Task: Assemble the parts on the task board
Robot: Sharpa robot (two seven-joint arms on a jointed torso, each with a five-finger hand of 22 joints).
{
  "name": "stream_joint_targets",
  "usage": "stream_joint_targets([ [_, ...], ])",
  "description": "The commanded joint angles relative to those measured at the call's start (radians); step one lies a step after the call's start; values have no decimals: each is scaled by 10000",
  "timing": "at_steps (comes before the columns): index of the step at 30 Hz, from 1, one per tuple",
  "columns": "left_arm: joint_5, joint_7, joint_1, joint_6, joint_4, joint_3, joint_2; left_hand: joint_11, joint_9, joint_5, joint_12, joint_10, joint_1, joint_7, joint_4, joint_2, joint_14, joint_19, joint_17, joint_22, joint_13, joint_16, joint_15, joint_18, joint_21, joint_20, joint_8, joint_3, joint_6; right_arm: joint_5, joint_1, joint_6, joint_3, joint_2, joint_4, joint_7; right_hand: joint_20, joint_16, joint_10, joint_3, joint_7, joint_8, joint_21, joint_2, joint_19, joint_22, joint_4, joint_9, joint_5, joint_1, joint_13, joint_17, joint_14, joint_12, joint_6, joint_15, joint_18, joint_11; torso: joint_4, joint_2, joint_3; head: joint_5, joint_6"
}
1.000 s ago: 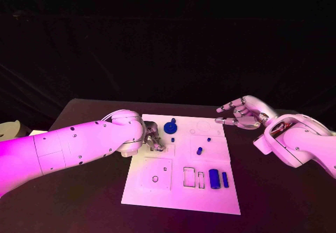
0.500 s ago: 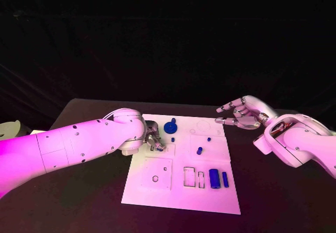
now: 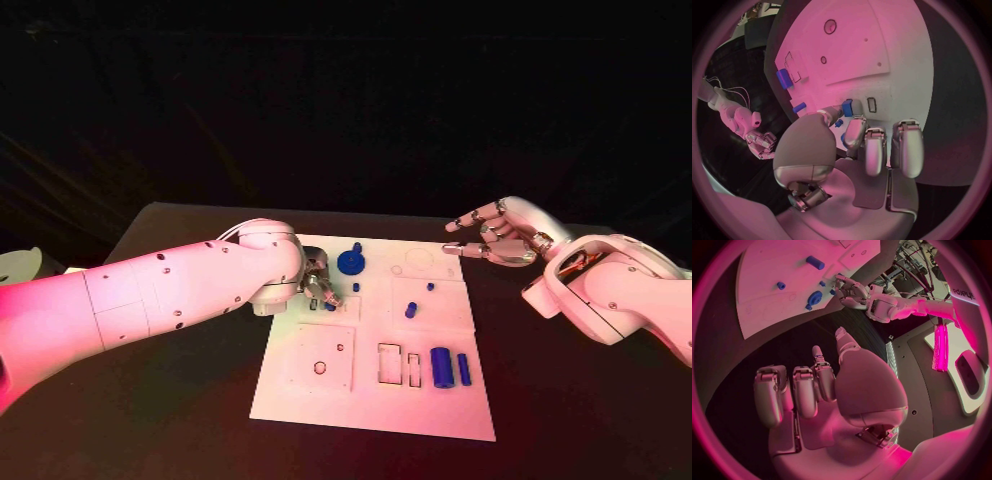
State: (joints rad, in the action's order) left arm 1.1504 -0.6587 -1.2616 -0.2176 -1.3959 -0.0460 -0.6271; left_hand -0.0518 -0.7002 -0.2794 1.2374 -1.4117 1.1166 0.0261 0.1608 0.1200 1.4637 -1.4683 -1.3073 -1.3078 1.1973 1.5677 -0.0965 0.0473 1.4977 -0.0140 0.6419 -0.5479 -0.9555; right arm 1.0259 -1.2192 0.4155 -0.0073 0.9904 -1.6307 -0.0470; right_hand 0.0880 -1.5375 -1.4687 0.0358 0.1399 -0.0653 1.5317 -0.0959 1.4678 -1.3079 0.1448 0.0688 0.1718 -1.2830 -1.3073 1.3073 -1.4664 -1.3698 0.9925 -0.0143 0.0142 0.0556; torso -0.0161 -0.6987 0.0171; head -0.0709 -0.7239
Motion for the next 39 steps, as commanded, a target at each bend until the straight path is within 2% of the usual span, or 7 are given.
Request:
stream_joint_targets([
  [1, -114, -138, 129, -574, 80, -99, 73, 11, 14, 6, 59, -71, -105, -103, -183, -45, 1071, -515, -2635, -1455, 35, 31, -45, -205, 57, 62, -64, -111, -141, 58, 8, -112, 1, -11, -17, -2, 18, 60, -192, -107, 17, -52, -48, 73, 556, -1775, 49, 14, 81, 38, -1573, 1916, -873, 87, 89, -26, 63, -1, -3, -3, 4, 5, -9],
  [7, -117, -141, 129, -661, 127, -100, 113, -14, 12, 6, 91, -100, -252, -135, -151, 16, 1071, -530, -2635, -1490, 72, 31, -60, -212, 75, 71, -55, 64, -228, 58, 8, -77, 1, -13, -18, -2, 18, 68, -190, -113, 17, -50, -52, 70, 552, -1767, 51, 13, 82, 38, -1570, 1901, -870, 93, 86, -27, 65, -1, 1, -1, 5, 17, -20],
  [14, -118, -135, 129, -741, 199, -100, 135, -45, 17, 14, 145, -161, -777, -177, 178, 3, 1071, -545, -2635, -1525, 136, 31, -80, -219, 89, 89, -46, 546, -420, 66, 8, -43, 1, -9, -21, -11, 16, 84, -178, -182, 23, -35, -64, 36, 542, -1748, 86, 7, 102, 61, -1552, 1876, -864, 122, 61, -27, 69, 3, -10, 3, 7, 16, -19],
  [24, -118, -133, 130, -826, 239, -100, 139, -69, 14, 22, 161, -192, -991, -206, 294, 75, 1071, -558, -2635, -1554, 161, 31, -100, -224, 100, 102, -45, 919, -509, 106, 8, -39, 1, 1, -41, -23, 15, 99, -162, -220, 25, -31, -80, 19, 525, -1717, 106, 5, 121, 75, -1532, 1852, -859, 159, 54, -25, 76, 5, -22, 1, 10, 0, -32],
  [28, -118, -130, 130, -805, 254, -100, 137, -74, 12, 24, 166, -204, -1085, -213, 376, 63, 1071, -558, -2635, -1555, 171, 31, -107, -224, 98, 108, -42, 1091, -545, 108, 8, -49, 2, 3, -40, -13, 15, 102, -160, -235, 25, -31, -85, 15, 520, -1709, 116, 5, 127, 80, -1529, 1848, -858, 164, 54, -25, 78, 5, -11, 4, 6, -26, -26],
  [32, -117, -126, 131, -721, 241, -88, 111, -81, 7, 22, 170, -213, -1167, -220, 473, 12, 1071, -557, -2635, -1553, 178, 31, -113, -223, 94, 113, -37, 1245, -575, 109, 8, -65, 2, 7, -37, -2, 15, 108, -155, -245, 25, -31, -88, 13, 517, -1703, 123, 5, 130, 85, -1522, 1837, -855, 176, 55, -25, 79, 5, 5, -4, 17, -16, -17],
  [39, -52, -134, 130, -675, 195, -58, 47, -101, -45, 55, 156, -235, -1475, -243, 778, 170, 1071, -595, -2635, -1635, 158, 31, -130, -241, 135, 135, 38, 2050, -652, 192, 7, 14, 2, 19, -57, 7, 15, 119, -151, -255, 25, -31, -100, 14, 505, -1681, 131, 5, 136, 90, -1516, 1819, -851, 188, 55, -25, 84, 5, -12, -2, 6, 6, -59],
])
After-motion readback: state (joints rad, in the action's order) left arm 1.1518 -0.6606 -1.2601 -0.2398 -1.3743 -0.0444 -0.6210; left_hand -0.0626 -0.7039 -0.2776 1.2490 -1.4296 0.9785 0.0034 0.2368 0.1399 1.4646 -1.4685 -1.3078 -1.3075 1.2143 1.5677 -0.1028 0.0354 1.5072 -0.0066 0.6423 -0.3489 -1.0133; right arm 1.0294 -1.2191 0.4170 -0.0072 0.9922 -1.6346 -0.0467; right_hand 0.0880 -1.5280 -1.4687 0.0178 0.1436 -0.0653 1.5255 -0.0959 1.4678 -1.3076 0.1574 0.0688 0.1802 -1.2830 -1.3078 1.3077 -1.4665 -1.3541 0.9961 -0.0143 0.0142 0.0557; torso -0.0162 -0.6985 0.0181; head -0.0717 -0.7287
